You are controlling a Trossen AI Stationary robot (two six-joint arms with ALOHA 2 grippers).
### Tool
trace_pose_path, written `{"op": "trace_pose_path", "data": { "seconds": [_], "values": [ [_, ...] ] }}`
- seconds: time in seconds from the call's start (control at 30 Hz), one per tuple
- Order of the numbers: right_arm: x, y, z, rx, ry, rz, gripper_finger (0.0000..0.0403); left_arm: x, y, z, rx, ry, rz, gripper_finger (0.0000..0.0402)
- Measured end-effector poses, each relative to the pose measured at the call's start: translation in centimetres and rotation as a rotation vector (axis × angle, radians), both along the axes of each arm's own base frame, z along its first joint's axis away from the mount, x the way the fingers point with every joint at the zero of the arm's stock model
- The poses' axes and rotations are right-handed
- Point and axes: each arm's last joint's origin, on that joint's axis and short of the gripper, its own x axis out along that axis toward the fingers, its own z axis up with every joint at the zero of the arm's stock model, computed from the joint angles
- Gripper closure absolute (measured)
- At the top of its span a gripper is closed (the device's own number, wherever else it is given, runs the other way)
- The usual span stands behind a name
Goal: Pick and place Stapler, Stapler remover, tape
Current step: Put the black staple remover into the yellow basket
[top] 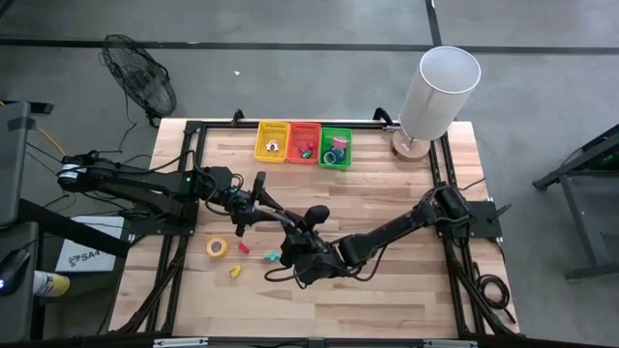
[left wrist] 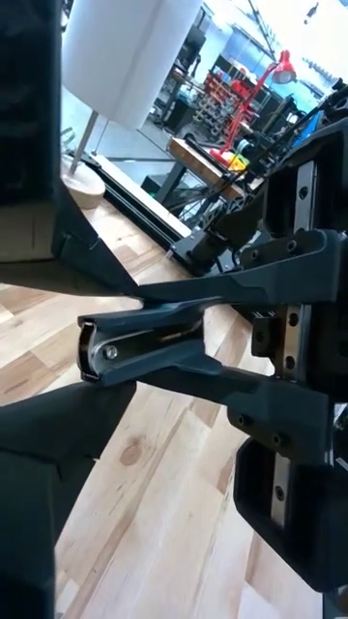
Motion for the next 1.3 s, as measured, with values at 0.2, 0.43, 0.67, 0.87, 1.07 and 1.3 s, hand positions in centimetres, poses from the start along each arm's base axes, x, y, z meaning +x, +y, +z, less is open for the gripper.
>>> {"op": "trace_pose_path", "data": {
  "seconds": [0.2,0.43,0.67,0.87,1.07,1.3],
  "values": [
    [0.0,-0.1,-0.2,0.005,0.005,-0.005,0.0308,0.0,0.0,0.0,0.0,-0.001,0.0,0.0289],
    [-0.1,-0.1,-0.2,0.008,-0.001,-0.011,0.0308,0.0,0.0,0.0,0.0,-0.004,0.003,0.0315],
    [0.0,-0.1,-0.2,0.012,-0.002,-0.007,0.0308,0.0,0.0,0.0,0.0,0.0,0.003,0.0308],
    [0.0,-0.1,-0.1,0.009,-0.012,-0.019,0.0288,0.0,0.0,0.1,0.0,-0.002,0.002,0.0316],
    [-0.2,0.2,-0.1,0.006,-0.01,-0.013,0.0253,0.0,0.0,0.0,0.003,0.004,0.001,0.0318],
    [-1.2,1.6,0.1,-0.098,-0.035,-0.15,0.0248,0.0,0.2,0.1,0.018,-0.005,0.077,0.0319]
  ]
}}
